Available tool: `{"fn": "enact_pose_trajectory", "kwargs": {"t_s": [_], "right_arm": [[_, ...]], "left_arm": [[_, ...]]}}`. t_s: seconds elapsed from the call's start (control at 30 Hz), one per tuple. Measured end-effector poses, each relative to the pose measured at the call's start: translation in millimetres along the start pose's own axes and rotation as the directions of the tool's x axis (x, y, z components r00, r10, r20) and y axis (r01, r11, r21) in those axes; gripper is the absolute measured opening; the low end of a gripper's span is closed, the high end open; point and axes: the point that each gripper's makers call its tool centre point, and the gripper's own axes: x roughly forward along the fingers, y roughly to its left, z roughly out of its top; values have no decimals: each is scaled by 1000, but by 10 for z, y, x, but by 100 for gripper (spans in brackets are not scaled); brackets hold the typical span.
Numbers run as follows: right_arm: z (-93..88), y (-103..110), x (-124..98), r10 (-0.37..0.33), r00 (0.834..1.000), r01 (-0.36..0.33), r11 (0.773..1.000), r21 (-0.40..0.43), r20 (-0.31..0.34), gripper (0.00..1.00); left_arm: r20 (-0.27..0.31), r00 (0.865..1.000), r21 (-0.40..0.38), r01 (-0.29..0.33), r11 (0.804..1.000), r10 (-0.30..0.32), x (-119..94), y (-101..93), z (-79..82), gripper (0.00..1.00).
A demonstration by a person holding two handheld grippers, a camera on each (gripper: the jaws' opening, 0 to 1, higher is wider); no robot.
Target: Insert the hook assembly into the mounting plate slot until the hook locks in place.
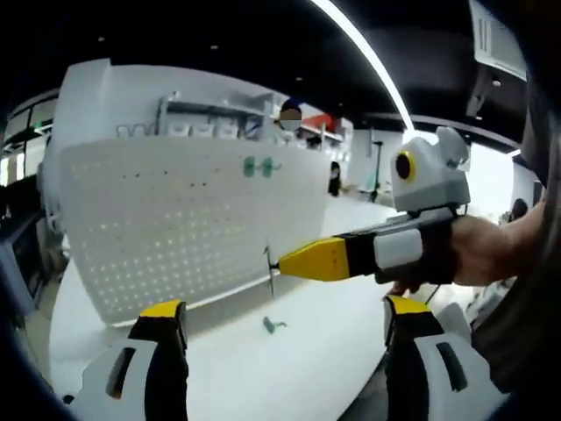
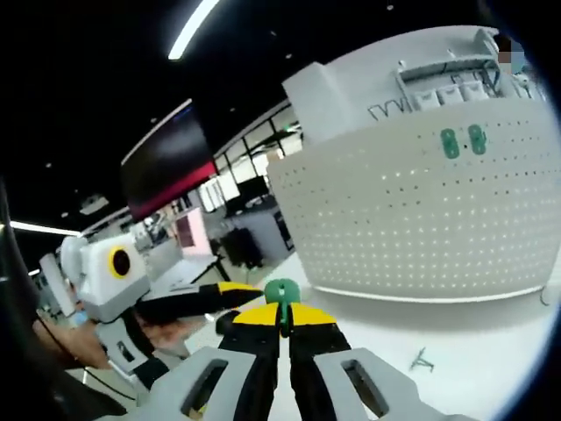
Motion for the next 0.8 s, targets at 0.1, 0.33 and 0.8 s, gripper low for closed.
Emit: {"fn": "enact_pose_trajectory", "kwargs": {"t_s": [0.1,0.33,0.8], "right_arm": [[-5,-15,-5,-5,1000,5,1000,-15,-1,0],[-1,-44,-1,-16,1000,16,1000,-25,1,0],[103,-378,15,-113,993,116,988,-103,34,0]], "left_arm": [[6,1000,-9,6,1000,-6,4,-21,21,100],[-9,1000,-29,7,1000,-7,35,-28,5,100],[-17,999,9,-30,1000,30,14,43,-1,100]]}}
